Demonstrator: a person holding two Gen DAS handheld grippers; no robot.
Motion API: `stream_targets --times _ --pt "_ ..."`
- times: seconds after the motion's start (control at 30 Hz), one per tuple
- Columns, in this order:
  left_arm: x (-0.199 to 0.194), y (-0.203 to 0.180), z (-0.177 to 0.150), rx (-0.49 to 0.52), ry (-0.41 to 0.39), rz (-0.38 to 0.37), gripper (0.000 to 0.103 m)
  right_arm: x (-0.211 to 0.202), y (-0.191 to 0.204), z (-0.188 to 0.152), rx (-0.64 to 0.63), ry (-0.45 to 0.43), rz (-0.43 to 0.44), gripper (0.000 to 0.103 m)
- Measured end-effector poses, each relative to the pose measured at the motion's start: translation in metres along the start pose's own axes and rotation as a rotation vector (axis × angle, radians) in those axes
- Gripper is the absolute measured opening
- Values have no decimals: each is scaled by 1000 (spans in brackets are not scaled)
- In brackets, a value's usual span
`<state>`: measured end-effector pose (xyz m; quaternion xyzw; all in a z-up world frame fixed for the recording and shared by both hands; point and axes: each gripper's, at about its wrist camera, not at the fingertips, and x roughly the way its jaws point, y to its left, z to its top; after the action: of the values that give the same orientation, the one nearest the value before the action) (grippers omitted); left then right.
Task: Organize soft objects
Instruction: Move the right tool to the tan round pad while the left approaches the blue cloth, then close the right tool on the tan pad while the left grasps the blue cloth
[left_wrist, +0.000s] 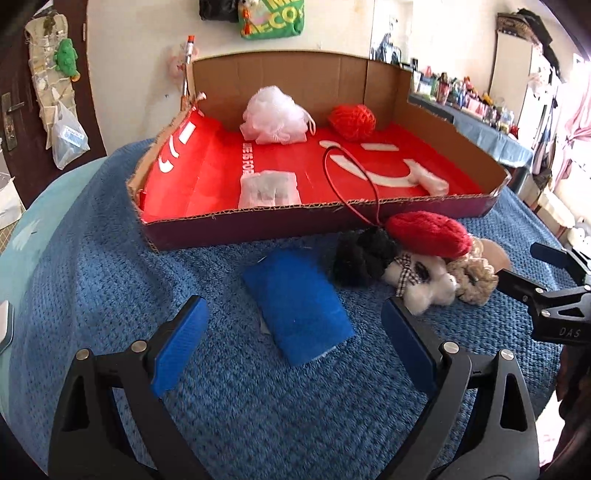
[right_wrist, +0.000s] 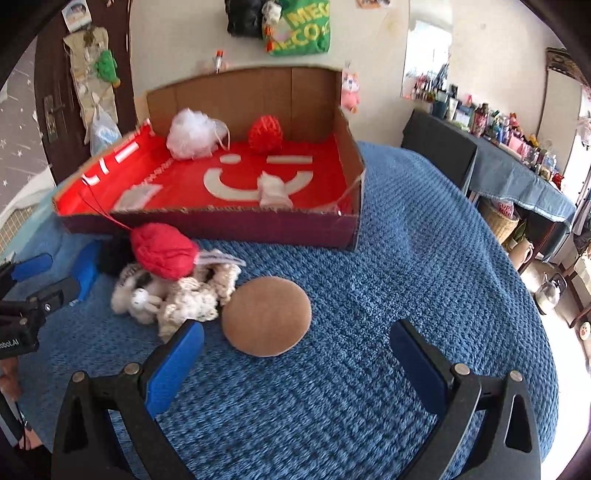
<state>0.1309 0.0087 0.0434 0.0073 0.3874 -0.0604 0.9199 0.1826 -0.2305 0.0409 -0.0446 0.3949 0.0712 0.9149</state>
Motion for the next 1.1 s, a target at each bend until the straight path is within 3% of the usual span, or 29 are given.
stream_targets --times 0.17,0.23,0.27,0.3,0.33,0.4,0.5,0.7,1.1 --pt "14 1 6 17 39 5 95 13 -1 6 -20 50 13 97" --pt "18 2 6 18 47 -2 83 17 -1 7 -26 62 16 93" --pt "20 2 6 16 57 -17 67 18 0 7 -27 64 18 90" --pt "24 3 5 14 76 -42 60 19 0 7 -28 62 25 88" --pt "25 3 4 11 82 -55 59 20 2 8 -31 61 29 85" --pt "22 4 4 7 64 -72 51 19 4 7 -42 53 49 64" --pt "16 5 4 3 52 -108 39 15 7 6 -52 37 66 56" --pt "-1 3 4 21 17 -138 38 -1 7 9 -38 -21 75 54" --pt "-16 4 6 29 -17 -157 38 -9 12 13 -41 -45 96 54"
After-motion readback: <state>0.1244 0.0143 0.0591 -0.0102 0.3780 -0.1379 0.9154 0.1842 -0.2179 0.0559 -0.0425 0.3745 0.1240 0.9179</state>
